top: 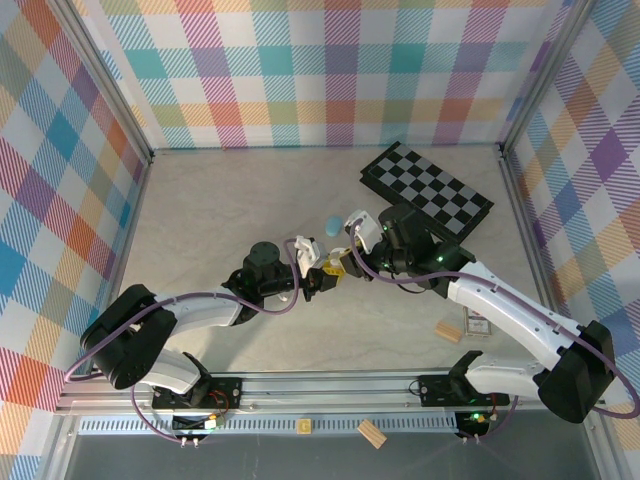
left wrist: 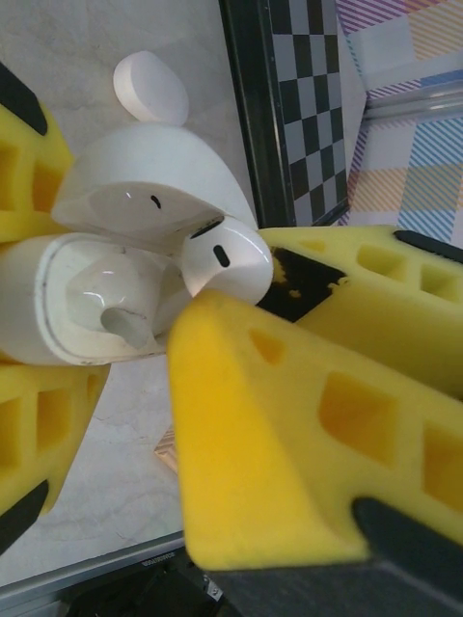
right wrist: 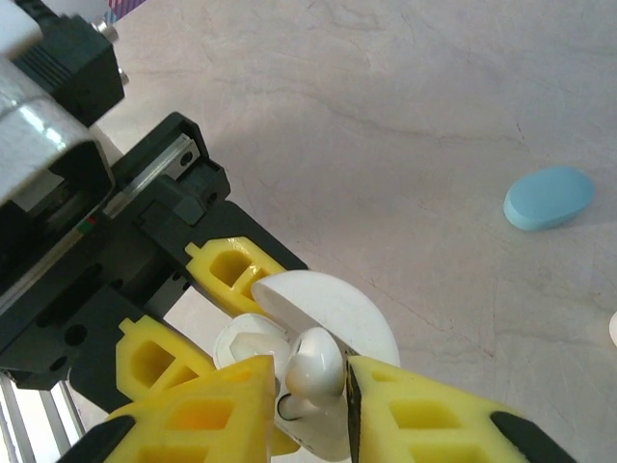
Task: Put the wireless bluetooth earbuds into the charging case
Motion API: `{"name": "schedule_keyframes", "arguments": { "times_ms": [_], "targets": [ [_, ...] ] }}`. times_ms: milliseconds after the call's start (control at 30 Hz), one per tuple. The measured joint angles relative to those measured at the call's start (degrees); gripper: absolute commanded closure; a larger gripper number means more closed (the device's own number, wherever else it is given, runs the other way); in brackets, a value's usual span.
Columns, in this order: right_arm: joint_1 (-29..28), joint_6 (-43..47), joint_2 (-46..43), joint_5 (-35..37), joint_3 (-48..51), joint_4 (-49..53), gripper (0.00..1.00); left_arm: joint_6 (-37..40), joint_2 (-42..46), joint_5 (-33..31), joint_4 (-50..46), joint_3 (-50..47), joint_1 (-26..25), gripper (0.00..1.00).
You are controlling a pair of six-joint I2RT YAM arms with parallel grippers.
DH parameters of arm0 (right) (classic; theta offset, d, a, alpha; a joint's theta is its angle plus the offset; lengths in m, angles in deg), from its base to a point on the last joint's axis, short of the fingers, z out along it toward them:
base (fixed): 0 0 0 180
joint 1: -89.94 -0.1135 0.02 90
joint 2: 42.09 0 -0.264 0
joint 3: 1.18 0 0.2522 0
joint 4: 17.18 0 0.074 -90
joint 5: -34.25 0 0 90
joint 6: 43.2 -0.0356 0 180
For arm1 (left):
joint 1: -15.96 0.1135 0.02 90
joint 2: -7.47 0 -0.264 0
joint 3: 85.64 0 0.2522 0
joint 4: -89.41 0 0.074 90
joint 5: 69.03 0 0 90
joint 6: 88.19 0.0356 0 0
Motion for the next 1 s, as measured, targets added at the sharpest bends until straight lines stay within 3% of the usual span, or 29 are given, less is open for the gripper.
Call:
{"name": "schedule_keyframes", "arguments": {
  "times_ms": [333, 567, 667, 767, 867, 1000],
  "targets": [
    [0.0, -0.1, -0.7, -0.6, 0.5, 0.3, 0.69, 0.0, 0.0, 0.0, 0.0, 0.3, 0.0, 0.87],
    [0.0, -0.6, -4.7, -0.3, 1.3, 0.0, 0.41, 0.0, 0.0, 0.0, 0.1, 0.3, 0.0, 0.87],
    [0.0, -1.2, -5.2, 0.0, 1.3, -0.8, 0.35, 0.0, 0.0, 0.0, 0.3, 0.3, 0.0, 0.87],
    [0.0, -2.4, -5.2, 0.3, 1.3, -1.3, 0.38, 0.0, 0.0, -0.3, 0.4, 0.3, 0.0, 0.87],
    [0.0, -4.5, -5.1, 0.5, 1.3, -2.4, 0.51, 0.0, 0.0, -0.5, 0.5, 0.3, 0.1, 0.87],
    [0.1, -7.9, -3.4, 0.3, 1.1, -2.7, 0.59, 0.0, 0.0, -1.0, 0.5, 0.3, 0.1, 0.87]
  ]
}}
